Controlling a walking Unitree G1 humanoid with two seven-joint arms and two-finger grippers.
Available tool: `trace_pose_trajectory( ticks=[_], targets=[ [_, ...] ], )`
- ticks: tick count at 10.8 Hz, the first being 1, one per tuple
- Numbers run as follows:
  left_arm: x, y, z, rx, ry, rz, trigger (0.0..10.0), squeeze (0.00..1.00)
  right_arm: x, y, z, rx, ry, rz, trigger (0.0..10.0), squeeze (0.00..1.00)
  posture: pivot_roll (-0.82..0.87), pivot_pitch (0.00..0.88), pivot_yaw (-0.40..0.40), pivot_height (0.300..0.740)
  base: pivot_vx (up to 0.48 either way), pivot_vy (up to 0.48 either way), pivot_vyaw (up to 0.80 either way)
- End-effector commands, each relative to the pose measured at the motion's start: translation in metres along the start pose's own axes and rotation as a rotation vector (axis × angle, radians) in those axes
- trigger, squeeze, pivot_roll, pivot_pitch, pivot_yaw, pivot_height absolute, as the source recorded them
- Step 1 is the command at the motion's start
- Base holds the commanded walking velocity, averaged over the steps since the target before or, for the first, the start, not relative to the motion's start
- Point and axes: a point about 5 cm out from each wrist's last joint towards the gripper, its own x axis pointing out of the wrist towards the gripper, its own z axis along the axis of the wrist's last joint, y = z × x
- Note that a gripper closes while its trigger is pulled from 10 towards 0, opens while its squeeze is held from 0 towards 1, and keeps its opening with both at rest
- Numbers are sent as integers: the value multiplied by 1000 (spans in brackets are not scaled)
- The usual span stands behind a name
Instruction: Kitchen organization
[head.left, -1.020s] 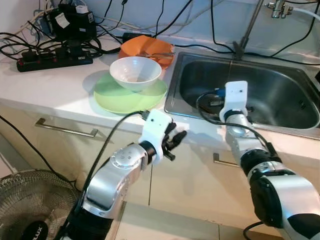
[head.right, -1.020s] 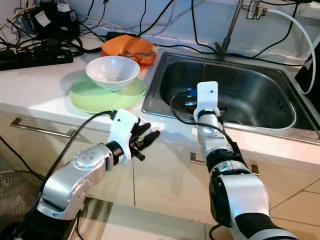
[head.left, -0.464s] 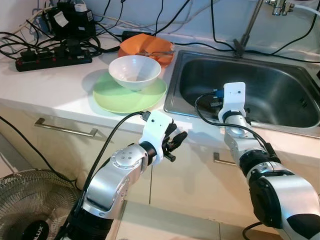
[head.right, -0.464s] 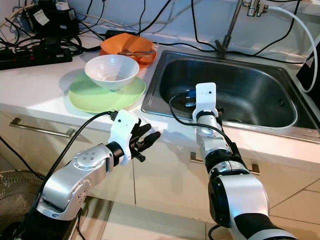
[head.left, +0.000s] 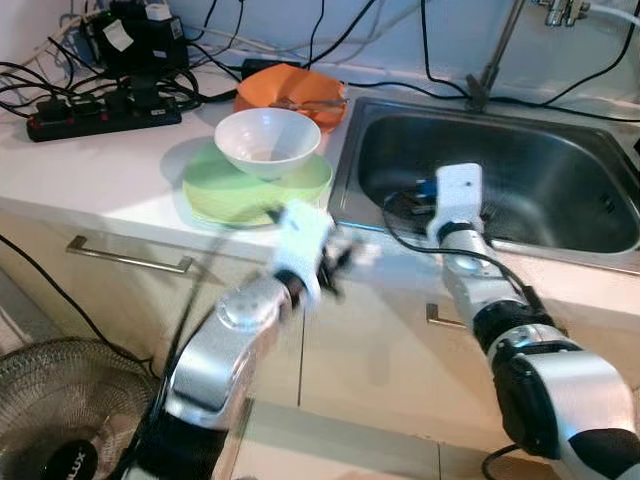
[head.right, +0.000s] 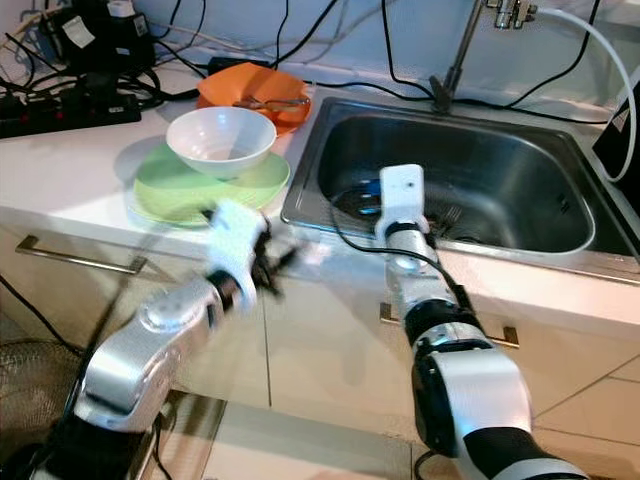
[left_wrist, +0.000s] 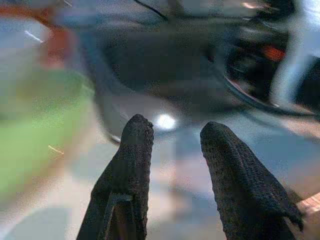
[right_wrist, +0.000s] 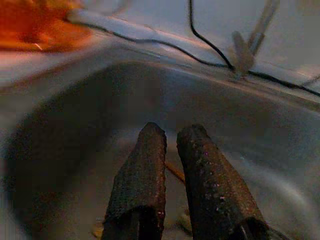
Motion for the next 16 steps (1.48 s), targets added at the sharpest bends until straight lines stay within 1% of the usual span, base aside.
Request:
trace_pose_trajectory(
  ticks=[1, 2, 3, 4, 5, 6, 8, 9, 10, 12, 13, 14, 16],
  targets=[
    [4, 13, 13, 25, -69, 98, 10000, 0, 3, 7, 16, -10, -94, 53, 10000, 0, 292, 58, -50, 740, 0, 0, 0],
    [7, 33, 29, 177, -108, 174, 10000, 0, 0, 15, 20, -2, -149, 97, 10000, 0, 286, 50, -53, 740, 0, 0, 0],
    [10, 44, 36, 253, -109, 176, 10000, 0, -1, 17, 21, 3, -167, 116, 10000, 0, 287, 44, -52, 740, 0, 0, 0],
    [13, 67, 45, 372, -88, 155, 10000, 0, -4, 17, 19, 8, -183, 121, 10000, 0, 273, 34, -35, 740, 0, 0, 0],
    [13, 78, 46, 378, -77, 178, 10000, 0, -6, 17, 17, 10, -182, 116, 10000, 0, 268, 34, -26, 740, 0, 0, 0],
    [13, 85, 42, 350, -68, 196, 10000, 0, -7, 15, 15, 20, -179, 104, 10000, 0, 258, 31, -20, 740, 0, 0, 0],
    [13, 85, 42, 350, -68, 196, 10000, 0, -7, 15, 15, 20, -179, 104, 10000, 0, 258, 31, -20, 740, 0, 0, 0],
    [15, 67, 29, 216, -125, 187, 10000, 0, -7, 6, 19, 62, -204, 46, 10000, 0, 233, 22, -20, 740, 0, 0, 0],
    [16, 34, 21, 66, -246, 180, 10000, 0, -9, -14, 35, 123, -300, -64, 10000, 0, 230, 16, -22, 740, 0, 0, 0],
    [20, 32, 26, 100, -298, 202, 10000, 0, -11, -22, 42, 143, -337, -92, 10000, 0, 209, 2, -16, 740, 0, 0, -763],
    [21, 33, 27, 98, -304, 207, 10000, 0, -13, -21, 42, 135, -342, -88, 10000, 0, 208, 0, -17, 740, 0, 0, 0],
    [21, 33, 29, 106, -327, 225, 10000, 0, -16, -16, 40, 141, -338, -77, 10000, 0, 210, 0, -19, 740, 0, 0, 0],
    [19, 36, 33, 106, -361, 255, 10000, 0, -16, -11, 43, 145, -340, -58, 10000, 0, 218, 0, -28, 740, 0, 0, 0]
  ],
)
